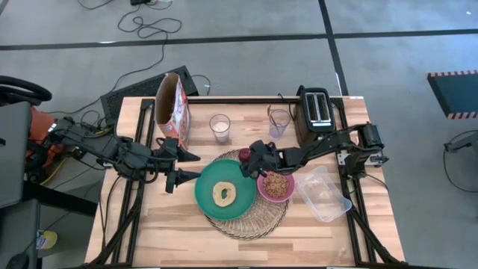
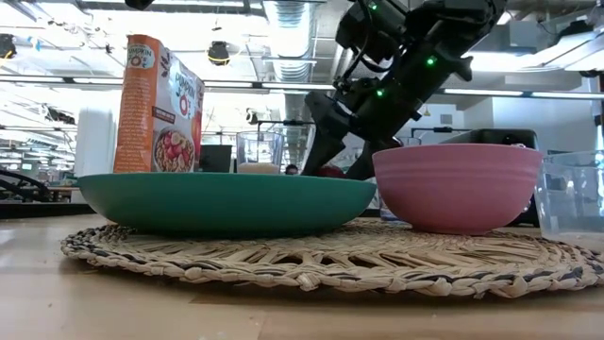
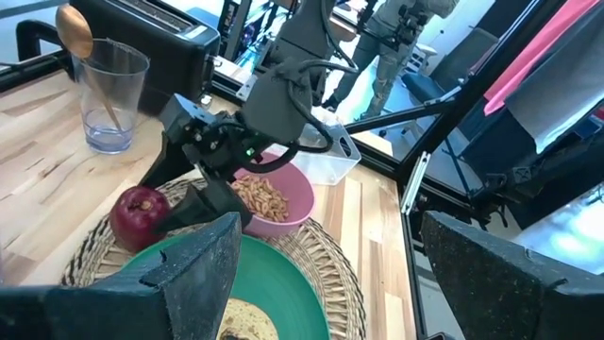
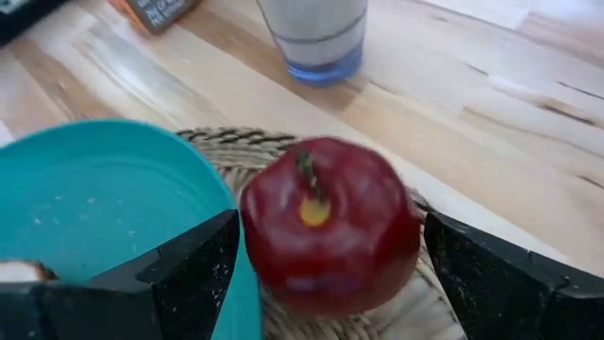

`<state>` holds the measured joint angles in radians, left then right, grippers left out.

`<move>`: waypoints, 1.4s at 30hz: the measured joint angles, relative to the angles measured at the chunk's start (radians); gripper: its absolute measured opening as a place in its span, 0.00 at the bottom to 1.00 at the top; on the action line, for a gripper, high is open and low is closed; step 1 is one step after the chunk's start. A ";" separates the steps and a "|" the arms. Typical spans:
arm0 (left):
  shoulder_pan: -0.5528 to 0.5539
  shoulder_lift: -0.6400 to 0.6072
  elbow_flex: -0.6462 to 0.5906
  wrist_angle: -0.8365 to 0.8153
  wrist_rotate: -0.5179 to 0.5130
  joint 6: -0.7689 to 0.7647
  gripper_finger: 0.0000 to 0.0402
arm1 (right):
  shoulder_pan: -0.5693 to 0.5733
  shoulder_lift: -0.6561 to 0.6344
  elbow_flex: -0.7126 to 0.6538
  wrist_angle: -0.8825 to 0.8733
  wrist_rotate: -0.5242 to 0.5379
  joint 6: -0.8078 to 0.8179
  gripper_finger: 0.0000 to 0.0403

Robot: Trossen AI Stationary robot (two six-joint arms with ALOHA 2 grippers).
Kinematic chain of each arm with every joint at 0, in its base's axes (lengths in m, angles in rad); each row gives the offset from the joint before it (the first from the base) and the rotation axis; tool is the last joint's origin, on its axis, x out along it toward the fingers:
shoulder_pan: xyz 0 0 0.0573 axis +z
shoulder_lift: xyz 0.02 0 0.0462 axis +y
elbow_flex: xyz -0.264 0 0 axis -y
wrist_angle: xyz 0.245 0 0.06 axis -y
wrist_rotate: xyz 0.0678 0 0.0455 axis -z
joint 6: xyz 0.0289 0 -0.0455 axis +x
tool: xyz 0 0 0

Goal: Arrange a breakfast setting
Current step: Put the apple on the brown placemat, then put the spoon on the left side of the green plate

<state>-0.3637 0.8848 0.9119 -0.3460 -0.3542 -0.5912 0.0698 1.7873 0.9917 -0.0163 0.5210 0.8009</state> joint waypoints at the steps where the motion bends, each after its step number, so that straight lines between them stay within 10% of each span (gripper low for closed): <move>1: 0.000 0.000 0.000 0.000 0.000 -0.001 0.78 | 0.003 -0.005 -0.001 -0.011 0.000 -0.001 0.90; 22: 0.000 0.000 0.000 0.000 0.000 0.003 0.78 | 0.022 -0.197 0.000 -0.086 0.004 -0.051 0.90; 42: 0.003 0.125 0.000 0.138 -0.023 0.011 0.78 | -0.012 -0.728 0.000 -0.485 -0.023 -0.112 0.84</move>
<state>-0.3605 1.0097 0.9115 -0.2084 -0.3775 -0.5804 0.0574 1.0589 0.9916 -0.5016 0.4983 0.6885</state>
